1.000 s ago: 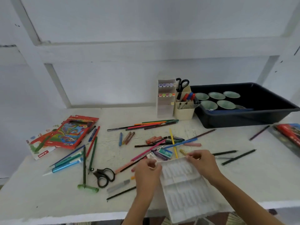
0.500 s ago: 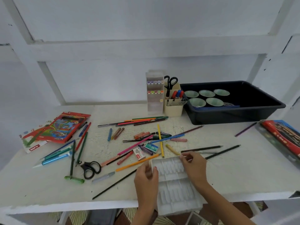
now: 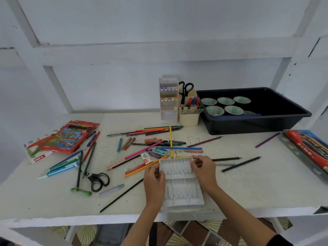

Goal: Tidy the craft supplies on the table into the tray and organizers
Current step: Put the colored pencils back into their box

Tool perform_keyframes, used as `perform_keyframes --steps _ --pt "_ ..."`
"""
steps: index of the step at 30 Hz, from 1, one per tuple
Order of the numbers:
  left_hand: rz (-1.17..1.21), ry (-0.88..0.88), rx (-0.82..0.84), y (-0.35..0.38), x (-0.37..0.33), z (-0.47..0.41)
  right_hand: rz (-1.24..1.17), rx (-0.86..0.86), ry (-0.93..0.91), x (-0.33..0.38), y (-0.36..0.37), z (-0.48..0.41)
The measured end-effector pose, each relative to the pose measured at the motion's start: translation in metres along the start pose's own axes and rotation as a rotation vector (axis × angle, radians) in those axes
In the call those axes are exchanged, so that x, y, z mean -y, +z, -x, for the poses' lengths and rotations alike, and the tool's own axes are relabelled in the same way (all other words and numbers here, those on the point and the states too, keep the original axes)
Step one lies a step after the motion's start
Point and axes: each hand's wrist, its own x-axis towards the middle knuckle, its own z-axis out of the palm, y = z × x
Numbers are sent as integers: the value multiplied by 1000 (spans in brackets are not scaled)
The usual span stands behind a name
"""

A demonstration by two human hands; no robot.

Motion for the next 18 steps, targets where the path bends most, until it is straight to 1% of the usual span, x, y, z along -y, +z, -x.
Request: perform_keyframes --steps 3,8,10,11,12,14,16,18 --pt "25 -17 37 -2 3 -8 8 -11 1 2 4 -3" --pt "101 -50 32 -3 7 -8 105 17 -46 2 0 -14" --pt "135 -54 25 -5 8 -8 188 11 -113 4 -9 -27" --pt "144 -54 20 -5 9 -8 232 40 -176 5 -12 -34" --pt "151 -54 17 -6 10 -9 285 99 -248 6 -16 -41" --pt "168 -56 17 -6 10 -9 424 280 -356 11 -18 -53" --pt "167 -50 21 -5 11 -10 596 453 -412 15 -16 -62" --pt "151 -52 24 -4 12 -12 724 568 -439 19 -13 -68"
